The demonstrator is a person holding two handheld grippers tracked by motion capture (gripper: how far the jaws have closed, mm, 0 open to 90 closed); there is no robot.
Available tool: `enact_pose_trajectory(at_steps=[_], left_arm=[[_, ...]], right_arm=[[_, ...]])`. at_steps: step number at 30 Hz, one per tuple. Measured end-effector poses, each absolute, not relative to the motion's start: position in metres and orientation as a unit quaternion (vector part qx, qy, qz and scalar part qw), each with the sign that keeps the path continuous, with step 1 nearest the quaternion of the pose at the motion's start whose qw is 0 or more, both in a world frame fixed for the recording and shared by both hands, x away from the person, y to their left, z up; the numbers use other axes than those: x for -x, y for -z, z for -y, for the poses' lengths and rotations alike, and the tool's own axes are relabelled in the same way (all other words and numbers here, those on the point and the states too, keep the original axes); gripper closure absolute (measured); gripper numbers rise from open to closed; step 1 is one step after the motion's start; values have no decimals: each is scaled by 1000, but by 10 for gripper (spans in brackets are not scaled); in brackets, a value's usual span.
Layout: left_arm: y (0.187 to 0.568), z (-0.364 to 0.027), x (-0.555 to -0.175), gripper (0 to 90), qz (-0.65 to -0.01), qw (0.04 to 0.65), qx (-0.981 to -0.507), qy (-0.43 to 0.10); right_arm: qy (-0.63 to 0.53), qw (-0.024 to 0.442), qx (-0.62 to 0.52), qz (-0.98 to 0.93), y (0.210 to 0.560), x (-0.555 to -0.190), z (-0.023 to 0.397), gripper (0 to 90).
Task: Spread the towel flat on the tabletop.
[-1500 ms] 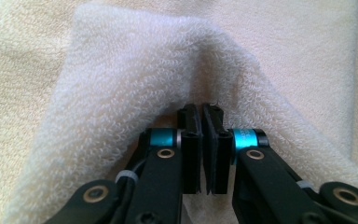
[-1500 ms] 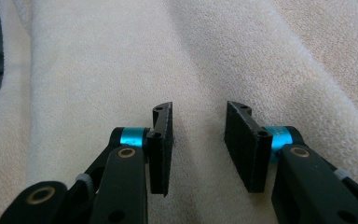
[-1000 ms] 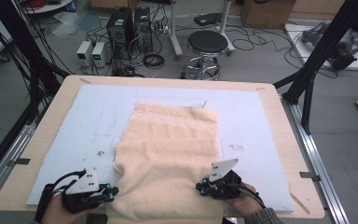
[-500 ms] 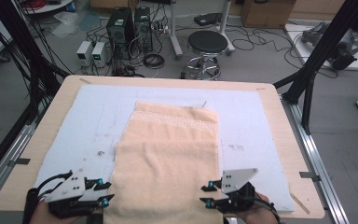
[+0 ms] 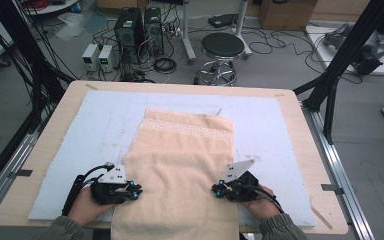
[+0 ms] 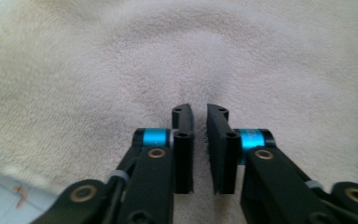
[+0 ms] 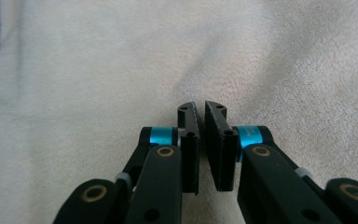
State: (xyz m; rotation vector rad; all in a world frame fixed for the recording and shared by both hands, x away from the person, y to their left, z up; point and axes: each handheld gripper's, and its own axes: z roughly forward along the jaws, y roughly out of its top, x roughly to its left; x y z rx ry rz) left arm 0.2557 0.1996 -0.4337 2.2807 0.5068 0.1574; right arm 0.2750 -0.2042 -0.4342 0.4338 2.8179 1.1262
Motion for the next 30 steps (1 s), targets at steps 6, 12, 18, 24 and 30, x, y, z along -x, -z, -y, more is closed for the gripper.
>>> enact_pose_trajectory(at_steps=[6, 12, 18, 24, 30], left_arm=[[422, -214, -223, 836, -185, 406, -893, -56], [408, -224, -191, 792, -157, 422, -891, -53], [408, -222, -209, 627, -179, 431, -881, -77], [421, -215, -241, 582, -201, 412, -883, -96], [431, -210, -260, 544, -219, 397, -886, -95]], right_arm=[[-389, 24, -113, -914, 420, -241, 207, 850], [-407, 13, -82, -910, 403, -206, 208, 770], [-401, 47, -99, -909, 397, -220, 211, 653], [-374, 43, -144, -915, 421, -248, 219, 629], [-362, 27, -157, -918, 433, -244, 231, 637]])
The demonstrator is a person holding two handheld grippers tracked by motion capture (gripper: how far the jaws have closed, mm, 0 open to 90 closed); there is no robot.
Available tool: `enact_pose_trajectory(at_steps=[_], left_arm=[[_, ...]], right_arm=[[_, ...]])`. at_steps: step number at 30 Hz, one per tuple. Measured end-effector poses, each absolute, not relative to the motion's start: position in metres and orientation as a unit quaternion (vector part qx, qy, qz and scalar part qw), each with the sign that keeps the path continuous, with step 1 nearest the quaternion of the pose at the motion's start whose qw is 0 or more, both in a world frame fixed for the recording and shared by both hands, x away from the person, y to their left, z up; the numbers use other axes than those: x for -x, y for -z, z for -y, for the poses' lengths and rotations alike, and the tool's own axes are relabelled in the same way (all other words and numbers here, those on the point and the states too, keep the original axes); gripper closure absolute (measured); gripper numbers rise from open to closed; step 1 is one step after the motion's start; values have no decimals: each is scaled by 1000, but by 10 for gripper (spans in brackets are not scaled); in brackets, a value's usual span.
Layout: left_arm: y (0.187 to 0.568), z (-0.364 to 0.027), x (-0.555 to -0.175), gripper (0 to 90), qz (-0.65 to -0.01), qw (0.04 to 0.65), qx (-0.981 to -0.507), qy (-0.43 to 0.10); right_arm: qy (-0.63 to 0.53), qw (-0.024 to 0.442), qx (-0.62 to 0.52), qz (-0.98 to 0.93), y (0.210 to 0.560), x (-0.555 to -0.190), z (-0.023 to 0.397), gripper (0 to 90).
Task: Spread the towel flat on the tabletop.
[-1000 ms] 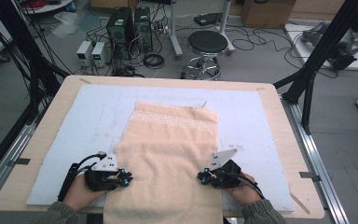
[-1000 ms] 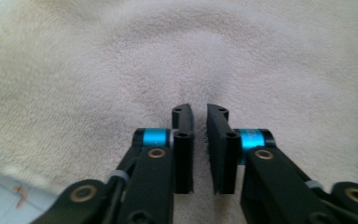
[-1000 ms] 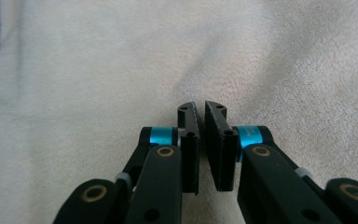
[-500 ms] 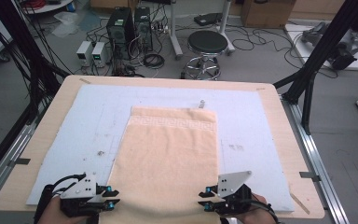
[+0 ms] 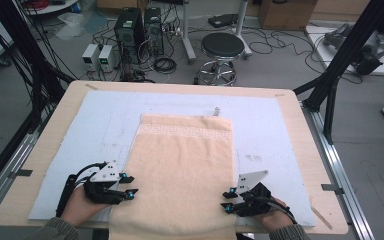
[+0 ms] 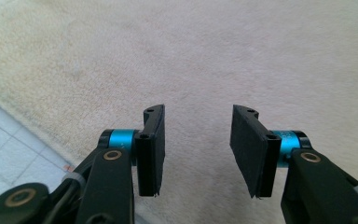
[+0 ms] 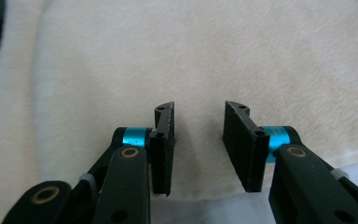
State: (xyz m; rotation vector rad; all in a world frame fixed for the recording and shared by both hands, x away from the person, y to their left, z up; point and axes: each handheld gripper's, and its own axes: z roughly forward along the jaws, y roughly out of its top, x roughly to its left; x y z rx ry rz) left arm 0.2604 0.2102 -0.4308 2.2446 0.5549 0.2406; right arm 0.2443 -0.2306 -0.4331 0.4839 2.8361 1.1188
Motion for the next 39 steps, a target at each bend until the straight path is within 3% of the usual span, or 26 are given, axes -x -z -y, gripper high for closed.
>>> enact_pose_trajectory(at_steps=[6, 15, 19, 22, 24, 26, 30, 39], left_arm=[[429, -210, -274, 509, -242, 401, -875, -122], [424, -202, -333, 522, -311, 402, -844, -173], [432, -197, -354, 496, -333, 377, -848, -165], [438, -200, -358, 598, -348, 378, -845, -149], [438, -202, -358, 745, -344, 379, -847, -144], [437, -201, -357, 825, -338, 375, -851, -147], [435, -202, -355, 852, -339, 365, -853, -155], [434, -218, -342, 850, -336, 364, -854, -159]], right_arm=[[-367, 57, -164, -914, 424, -253, 230, 625], [-382, 109, -227, -889, 419, -321, 226, 545], [-384, 123, -265, -876, 425, -345, 229, 498], [-382, 123, -298, -866, 433, -359, 237, 502], [-378, 111, -311, -865, 440, -366, 240, 545], [-385, 106, -315, -861, 441, -369, 241, 608], [-379, 106, -306, -867, 440, -373, 233, 635], [-386, 96, -301, -867, 439, -373, 229, 608]])
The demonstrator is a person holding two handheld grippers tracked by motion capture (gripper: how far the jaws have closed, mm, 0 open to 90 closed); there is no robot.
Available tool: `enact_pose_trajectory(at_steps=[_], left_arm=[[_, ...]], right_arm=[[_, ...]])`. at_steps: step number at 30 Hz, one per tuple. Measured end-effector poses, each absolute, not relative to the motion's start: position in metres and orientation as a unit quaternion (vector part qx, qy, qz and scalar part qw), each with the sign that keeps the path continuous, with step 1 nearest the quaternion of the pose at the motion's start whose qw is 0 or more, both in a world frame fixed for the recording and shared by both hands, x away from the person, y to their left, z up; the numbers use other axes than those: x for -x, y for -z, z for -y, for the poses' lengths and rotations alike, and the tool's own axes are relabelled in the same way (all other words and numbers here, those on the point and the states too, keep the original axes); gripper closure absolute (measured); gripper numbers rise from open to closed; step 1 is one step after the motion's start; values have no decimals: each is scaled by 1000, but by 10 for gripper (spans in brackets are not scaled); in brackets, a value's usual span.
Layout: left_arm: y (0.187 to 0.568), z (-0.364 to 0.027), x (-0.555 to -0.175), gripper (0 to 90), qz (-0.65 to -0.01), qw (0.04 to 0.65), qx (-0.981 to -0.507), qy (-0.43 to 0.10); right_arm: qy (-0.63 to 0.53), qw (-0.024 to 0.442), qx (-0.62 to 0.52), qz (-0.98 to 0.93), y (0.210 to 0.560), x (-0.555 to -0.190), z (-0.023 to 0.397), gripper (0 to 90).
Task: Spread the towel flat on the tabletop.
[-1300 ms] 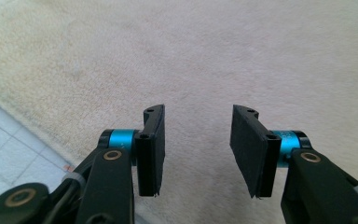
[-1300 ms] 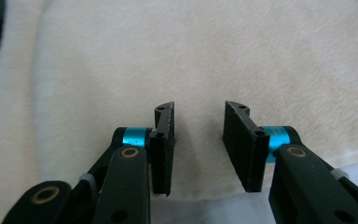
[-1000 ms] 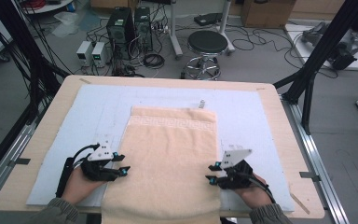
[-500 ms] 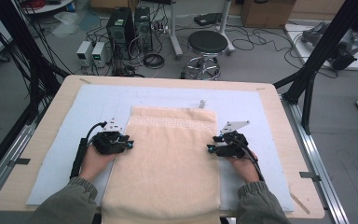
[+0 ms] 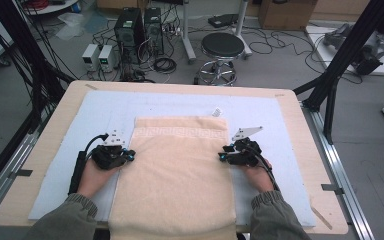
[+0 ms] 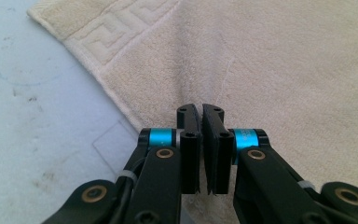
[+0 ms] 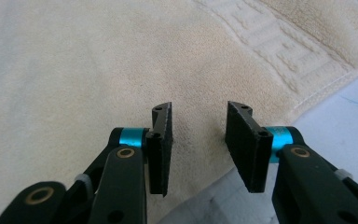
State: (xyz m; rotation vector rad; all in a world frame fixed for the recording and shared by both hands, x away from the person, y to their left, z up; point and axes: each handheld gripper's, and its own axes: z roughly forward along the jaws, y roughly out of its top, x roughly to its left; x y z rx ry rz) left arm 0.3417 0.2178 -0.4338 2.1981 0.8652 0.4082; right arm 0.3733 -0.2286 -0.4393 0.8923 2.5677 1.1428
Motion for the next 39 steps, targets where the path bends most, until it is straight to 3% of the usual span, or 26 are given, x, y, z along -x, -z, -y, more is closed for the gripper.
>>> enact_pose_trajectory(at_steps=[6, 13, 21, 29, 39], left_arm=[[431, -221, -343, 677, -348, 383, -840, -163], [421, -226, -352, 537, -365, 416, -818, -160], [408, -225, -366, 427, -371, 437, -805, -154], [393, -222, -376, 391, -377, 439, -800, -160], [392, -218, -378, 375, -375, 432, -805, -154]], right_arm=[[-396, 86, -299, -864, 429, -371, 226, 520], [-427, 95, -311, -844, 411, -381, 223, 331], [-461, 116, -336, -813, 408, -391, 220, 313], [-437, 127, -335, -825, 395, -404, 221, 305], [-415, 123, -326, -840, 397, -406, 210, 222]])
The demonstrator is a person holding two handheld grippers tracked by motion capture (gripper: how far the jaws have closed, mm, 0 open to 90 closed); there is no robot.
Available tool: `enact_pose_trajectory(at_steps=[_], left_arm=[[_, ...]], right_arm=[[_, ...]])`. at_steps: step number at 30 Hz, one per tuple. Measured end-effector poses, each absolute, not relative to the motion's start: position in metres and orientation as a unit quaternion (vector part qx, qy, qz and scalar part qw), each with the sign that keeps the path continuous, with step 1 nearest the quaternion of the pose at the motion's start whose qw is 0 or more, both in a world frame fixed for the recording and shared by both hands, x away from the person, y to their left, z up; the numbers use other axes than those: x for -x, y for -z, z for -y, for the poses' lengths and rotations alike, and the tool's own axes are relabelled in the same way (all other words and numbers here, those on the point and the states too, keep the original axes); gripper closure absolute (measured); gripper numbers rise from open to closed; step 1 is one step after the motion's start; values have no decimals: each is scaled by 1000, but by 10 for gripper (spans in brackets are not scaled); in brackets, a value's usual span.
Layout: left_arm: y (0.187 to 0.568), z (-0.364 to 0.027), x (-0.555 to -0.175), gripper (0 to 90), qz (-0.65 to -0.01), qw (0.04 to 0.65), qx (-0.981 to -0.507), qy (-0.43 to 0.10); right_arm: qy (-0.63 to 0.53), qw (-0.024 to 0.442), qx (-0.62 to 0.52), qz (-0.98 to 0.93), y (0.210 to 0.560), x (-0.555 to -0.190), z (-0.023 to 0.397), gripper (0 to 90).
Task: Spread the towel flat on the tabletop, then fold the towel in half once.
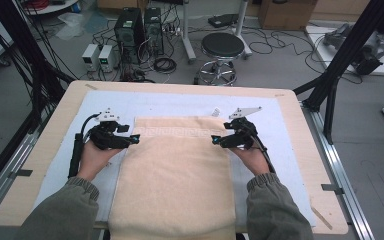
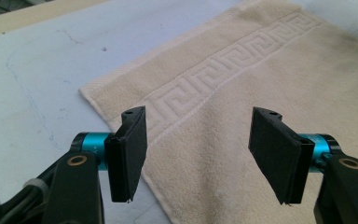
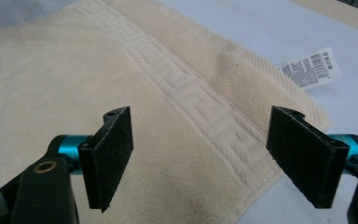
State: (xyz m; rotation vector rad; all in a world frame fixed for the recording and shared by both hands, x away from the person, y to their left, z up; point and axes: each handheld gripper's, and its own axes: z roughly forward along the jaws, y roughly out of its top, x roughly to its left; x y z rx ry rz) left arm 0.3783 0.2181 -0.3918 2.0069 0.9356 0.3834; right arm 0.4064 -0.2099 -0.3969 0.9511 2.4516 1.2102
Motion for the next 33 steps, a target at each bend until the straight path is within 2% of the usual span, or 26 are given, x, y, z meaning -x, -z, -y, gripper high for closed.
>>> enact_pose_trajectory(at_steps=[16, 26, 33], left_arm=[[397, -215, -381, 368, -370, 424, -810, -167], [422, -214, -400, 375, -395, 398, -811, -166], [436, -211, -407, 388, -399, 376, -819, -173]], right_arm=[[-393, 132, -318, -852, 404, -404, 209, 208], [-378, 141, -338, -850, 416, -415, 212, 209], [-371, 137, -358, -846, 430, -423, 215, 273]])
